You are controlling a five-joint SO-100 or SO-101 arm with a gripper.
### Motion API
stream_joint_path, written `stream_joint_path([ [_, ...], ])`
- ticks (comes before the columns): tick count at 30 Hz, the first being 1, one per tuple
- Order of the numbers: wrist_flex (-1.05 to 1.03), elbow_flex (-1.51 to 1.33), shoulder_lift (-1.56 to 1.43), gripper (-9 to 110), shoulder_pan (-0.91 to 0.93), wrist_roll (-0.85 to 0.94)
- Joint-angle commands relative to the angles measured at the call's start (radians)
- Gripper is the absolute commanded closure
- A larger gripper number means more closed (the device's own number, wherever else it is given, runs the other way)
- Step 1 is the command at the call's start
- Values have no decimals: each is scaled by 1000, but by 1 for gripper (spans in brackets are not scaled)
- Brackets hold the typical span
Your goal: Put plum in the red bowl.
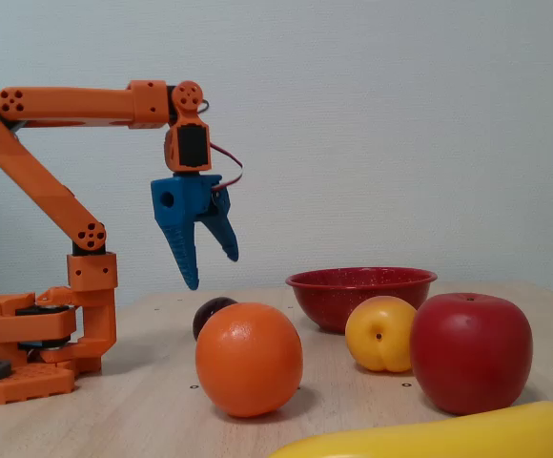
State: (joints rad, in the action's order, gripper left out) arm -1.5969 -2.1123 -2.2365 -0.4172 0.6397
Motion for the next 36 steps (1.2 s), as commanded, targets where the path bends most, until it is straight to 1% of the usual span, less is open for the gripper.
stream_joint_path([
  [1, -26, 35, 15, 57, -11, 28],
  [14, 74, 31, 183, 55, 3, 104],
  [20, 137, 43, 273, 55, 3, 101],
  [30, 173, 86, 403, 55, -2, 84],
  [36, 179, 164, 495, 55, -20, 46],
])
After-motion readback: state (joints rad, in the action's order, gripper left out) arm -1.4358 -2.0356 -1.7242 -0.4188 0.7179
